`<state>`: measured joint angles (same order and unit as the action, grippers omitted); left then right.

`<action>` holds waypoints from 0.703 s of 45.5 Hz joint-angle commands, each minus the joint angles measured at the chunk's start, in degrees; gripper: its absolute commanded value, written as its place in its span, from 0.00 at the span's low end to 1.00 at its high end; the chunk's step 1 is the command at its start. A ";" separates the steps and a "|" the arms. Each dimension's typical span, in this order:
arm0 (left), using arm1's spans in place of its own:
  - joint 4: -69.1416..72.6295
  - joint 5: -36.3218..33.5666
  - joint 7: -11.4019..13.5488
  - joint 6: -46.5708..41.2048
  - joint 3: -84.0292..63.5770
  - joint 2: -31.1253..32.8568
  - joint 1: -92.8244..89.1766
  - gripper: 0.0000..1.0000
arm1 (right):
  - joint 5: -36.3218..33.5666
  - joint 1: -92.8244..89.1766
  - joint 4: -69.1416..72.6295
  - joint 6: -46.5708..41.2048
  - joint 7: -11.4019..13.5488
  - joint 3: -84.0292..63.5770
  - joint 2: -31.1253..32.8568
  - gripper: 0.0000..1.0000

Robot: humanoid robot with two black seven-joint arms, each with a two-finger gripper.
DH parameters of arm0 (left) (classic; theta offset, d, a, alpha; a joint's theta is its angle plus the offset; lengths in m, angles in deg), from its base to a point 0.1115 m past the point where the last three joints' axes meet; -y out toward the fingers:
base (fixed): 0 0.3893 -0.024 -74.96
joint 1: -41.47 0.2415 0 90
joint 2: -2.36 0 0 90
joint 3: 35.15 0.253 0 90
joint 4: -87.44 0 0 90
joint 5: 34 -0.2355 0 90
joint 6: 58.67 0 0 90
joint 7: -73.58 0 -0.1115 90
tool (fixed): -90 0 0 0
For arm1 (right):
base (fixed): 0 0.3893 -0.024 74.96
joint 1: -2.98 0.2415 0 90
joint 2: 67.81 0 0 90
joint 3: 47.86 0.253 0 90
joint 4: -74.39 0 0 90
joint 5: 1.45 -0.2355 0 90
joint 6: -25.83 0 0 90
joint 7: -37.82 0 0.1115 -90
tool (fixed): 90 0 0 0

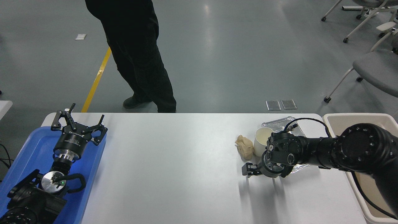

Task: Pick up paper cup place in dustbin

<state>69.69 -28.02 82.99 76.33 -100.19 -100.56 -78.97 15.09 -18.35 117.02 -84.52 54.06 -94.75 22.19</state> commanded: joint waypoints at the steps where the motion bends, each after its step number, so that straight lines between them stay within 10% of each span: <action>1: -0.01 0.00 0.08 0.00 0.00 0.08 0.03 0.99 | -0.02 0.06 0.44 0.05 0.02 0.04 0.00 1.00; 32: -0.01 0.00 0.09 0.00 0.00 0.00 0.03 0.99 | -0.72 0.76 0.70 -0.82 0.02 -0.05 0.00 1.00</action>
<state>69.69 -28.02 83.06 76.33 -100.19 -100.55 -78.94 14.93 -18.41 117.15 -84.58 54.08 -94.71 22.19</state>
